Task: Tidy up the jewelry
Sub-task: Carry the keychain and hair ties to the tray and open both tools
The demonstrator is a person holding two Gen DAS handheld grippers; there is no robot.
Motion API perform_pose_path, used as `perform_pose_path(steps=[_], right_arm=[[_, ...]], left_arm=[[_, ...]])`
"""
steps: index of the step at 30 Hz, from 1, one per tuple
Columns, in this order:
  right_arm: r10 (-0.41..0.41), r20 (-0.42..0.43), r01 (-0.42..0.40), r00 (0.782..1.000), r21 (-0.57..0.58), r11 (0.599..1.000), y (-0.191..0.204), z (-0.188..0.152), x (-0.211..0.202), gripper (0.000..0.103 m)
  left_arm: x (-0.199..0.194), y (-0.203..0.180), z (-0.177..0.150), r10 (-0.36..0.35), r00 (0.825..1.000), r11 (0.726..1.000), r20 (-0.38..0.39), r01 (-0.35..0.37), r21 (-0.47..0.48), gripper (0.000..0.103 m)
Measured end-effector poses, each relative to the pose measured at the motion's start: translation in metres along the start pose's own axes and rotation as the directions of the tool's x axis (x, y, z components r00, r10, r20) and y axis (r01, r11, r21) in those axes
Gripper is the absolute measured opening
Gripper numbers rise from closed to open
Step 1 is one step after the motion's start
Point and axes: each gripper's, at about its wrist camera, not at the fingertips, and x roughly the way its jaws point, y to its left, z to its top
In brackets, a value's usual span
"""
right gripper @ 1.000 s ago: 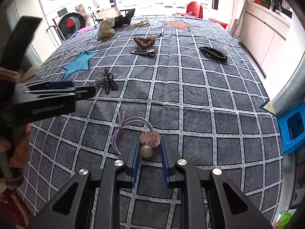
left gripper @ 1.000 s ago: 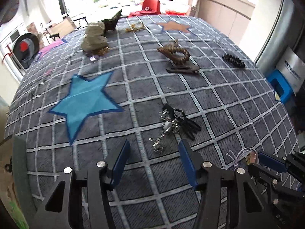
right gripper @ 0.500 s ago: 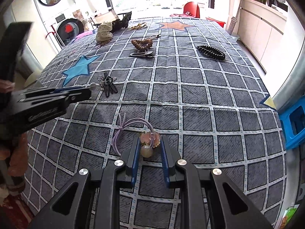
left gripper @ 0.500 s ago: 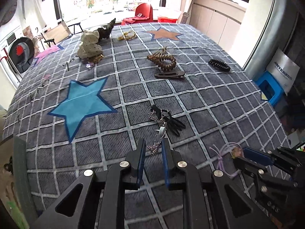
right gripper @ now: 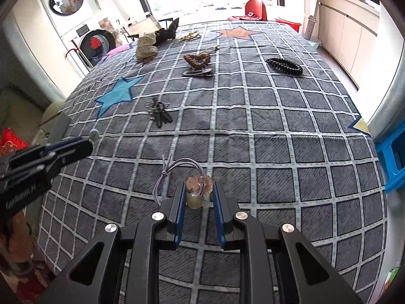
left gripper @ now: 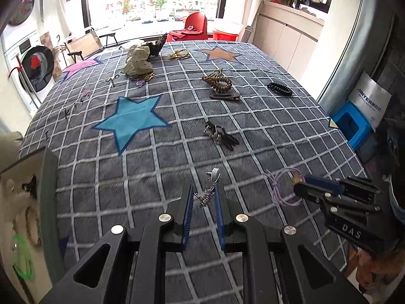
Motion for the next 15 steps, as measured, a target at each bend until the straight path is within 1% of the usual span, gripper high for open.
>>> perform_pose_path(steps=[10, 15], right_arm=[[0.013, -0.004, -0.013, 1.0, -0.046, 0.999, 0.031, -0.002, -0.009, 0.023], [0.019, -0.016, -0.02, 1.0, -0.066, 0.998, 0.046, -0.006, -0.009, 0.023]], left_arm=[[-0.027, 0.015, -0.027, 0.036, 0.999, 0.999, 0.01, -0.036, -0.036, 0.019], [-0.037, 0.021, -0.038, 0.042, 0.999, 0.998, 0.015, -0.041, -0.046, 0.019]])
